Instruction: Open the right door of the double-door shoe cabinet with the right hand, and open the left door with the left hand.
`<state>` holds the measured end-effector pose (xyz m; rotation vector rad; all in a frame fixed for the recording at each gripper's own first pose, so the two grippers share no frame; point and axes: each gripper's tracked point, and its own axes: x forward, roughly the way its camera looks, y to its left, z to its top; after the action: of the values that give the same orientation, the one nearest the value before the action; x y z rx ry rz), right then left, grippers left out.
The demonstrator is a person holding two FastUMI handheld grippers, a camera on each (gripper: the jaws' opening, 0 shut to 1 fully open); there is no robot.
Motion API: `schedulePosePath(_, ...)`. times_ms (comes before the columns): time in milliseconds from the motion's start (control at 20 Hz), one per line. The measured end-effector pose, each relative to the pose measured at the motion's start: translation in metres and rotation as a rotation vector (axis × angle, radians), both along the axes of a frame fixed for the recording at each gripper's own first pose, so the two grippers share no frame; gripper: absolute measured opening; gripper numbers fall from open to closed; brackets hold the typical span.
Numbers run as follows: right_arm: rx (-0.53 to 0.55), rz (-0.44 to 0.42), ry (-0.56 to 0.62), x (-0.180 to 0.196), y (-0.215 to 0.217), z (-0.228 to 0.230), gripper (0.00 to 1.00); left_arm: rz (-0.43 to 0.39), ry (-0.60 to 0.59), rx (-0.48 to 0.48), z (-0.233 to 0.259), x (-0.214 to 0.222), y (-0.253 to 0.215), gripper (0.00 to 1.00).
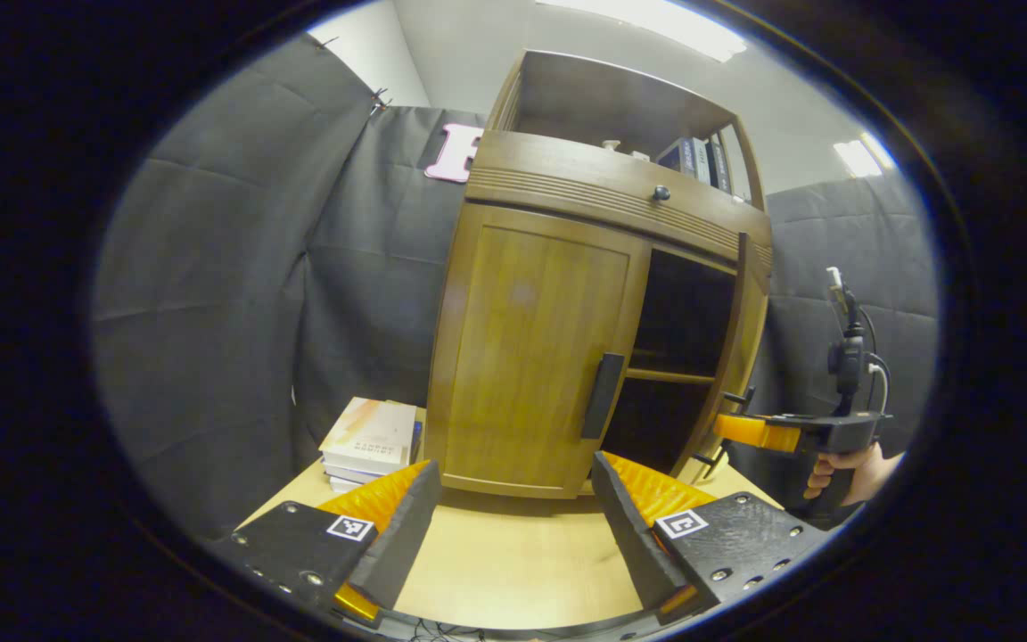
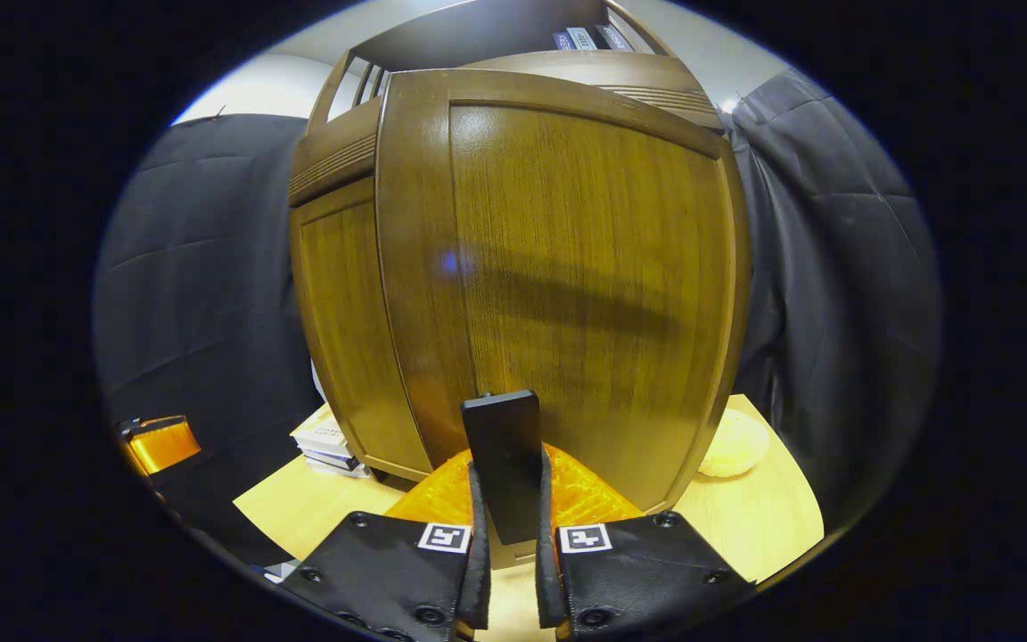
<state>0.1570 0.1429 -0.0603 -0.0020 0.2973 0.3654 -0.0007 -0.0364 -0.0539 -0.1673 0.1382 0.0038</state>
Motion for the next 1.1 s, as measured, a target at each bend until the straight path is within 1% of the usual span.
schedulePosePath(200, 0.015, 0.049, 0.01, -0.001, -0.001, 0.006, 0.23, 0.056, -0.015, 0.003, 0.016, -0.002, -0.019, 0.99)
schedulePosePath(300, 0.023, 0.052, 0.008, -0.002, -0.003, 0.009, 0.23, 0.072, -0.023, 0.011, 0.024, -0.001, -0.031, 0.99)
schedulePosePath(400, 0.033, 0.054, -0.002, -0.002, -0.004, 0.011, 0.22, 0.057, -0.028, 0.013, 0.03, 0.002, -0.053, 1.0)
schedulePosePath(600, 0.032, 0.075, -0.008, -0.002, -0.004, 0.013, 0.21, 0.034, -0.028, 0.063, 0.035, -0.002, -0.101, 1.0)
schedulePosePath(800, 0.037, 0.056, -0.017, -0.001, -0.009, 0.021, 0.2, -0.006, -0.03, 0.072, 0.036, -0.006, -0.144, 1.0)
schedulePosePath(1100, 0.023, 0.051, -0.017, 0.002, -0.012, 0.025, 0.2, -0.025, -0.031, 0.087, 0.033, -0.019, -0.183, 1.0)
